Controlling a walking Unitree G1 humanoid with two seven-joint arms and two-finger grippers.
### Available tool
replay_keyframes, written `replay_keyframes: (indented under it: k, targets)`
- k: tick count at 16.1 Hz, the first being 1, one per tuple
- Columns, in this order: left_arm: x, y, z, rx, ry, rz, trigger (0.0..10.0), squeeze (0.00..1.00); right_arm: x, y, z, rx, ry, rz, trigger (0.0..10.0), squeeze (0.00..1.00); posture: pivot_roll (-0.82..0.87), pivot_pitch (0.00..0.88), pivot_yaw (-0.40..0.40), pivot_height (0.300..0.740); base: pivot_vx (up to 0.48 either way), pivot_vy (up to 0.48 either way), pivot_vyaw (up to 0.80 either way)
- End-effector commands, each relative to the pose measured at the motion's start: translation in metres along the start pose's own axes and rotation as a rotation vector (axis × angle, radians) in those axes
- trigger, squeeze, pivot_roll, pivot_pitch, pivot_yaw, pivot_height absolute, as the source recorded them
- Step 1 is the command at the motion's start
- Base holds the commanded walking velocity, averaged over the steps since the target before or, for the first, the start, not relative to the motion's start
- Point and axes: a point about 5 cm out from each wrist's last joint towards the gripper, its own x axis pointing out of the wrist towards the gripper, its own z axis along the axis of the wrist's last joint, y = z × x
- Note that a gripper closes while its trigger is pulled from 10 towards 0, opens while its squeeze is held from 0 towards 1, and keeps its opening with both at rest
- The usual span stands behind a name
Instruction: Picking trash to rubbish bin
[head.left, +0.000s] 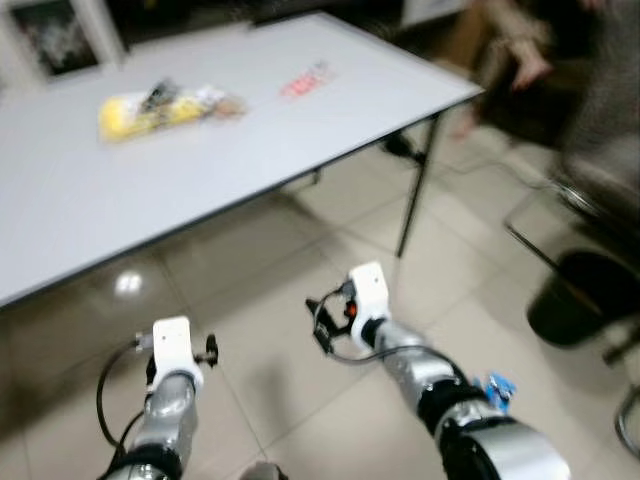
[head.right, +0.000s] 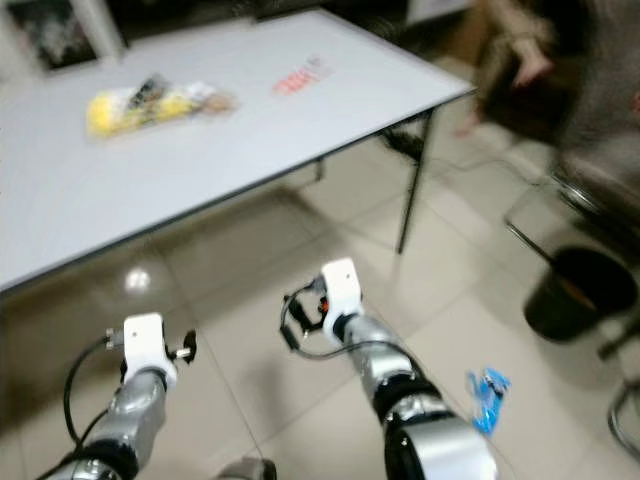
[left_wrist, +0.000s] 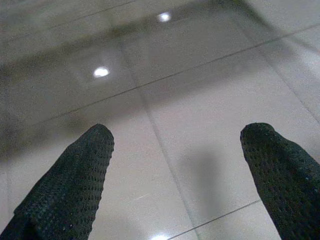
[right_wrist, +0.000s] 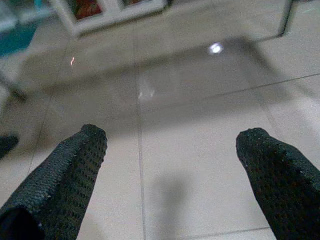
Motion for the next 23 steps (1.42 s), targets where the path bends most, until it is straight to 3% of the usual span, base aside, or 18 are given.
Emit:
replay_keyframes:
  k: [1,9,13,16,19,23]
  targets:
    - [0.000,0.002,-0.001,-0.002,0.008,0.020,10.0,0.00,0.001,0.000,0.003,-0.012,-0.006,0.008,10.0,0.00,-0.06,0.074,0.033,0.740,0.000,0.000,0.80]
    - [0.000,0.001,-0.002,0.003,0.019,0.018,10.0,0.00,0.002,0.002,0.003,-0.024,0.001,0.017,10.0,0.00,-0.06,0.074,0.033,0.740,0.000,0.000,0.80]
    - [-0.001,-0.003,-0.011,-0.015,0.073,-0.038,10.0,0.00,-0.002,-0.005,-0.006,-0.041,0.050,-0.039,10.0,0.00,-0.06,0.067,0.031,0.740,0.000,0.000,0.13]
    - [-0.003,-0.003,-0.020,-0.006,0.124,-0.084,10.0,0.00,-0.010,-0.019,-0.018,-0.075,0.119,-0.133,10.0,0.00,-0.04,0.055,0.024,0.740,0.000,0.000,0.00]
    - [-0.011,0.012,-0.041,0.039,0.218,-0.091,10.0,0.00,-0.023,-0.037,-0.035,-0.076,0.190,-0.239,10.0,0.00,-0.04,0.048,0.021,0.740,0.000,0.000,0.00]
    - [-0.021,0.027,-0.062,0.062,0.300,-0.072,10.0,0.00,-0.042,-0.063,-0.052,0.001,0.247,-0.401,10.0,0.00,-0.04,0.042,0.019,0.740,0.000,0.000,0.00]
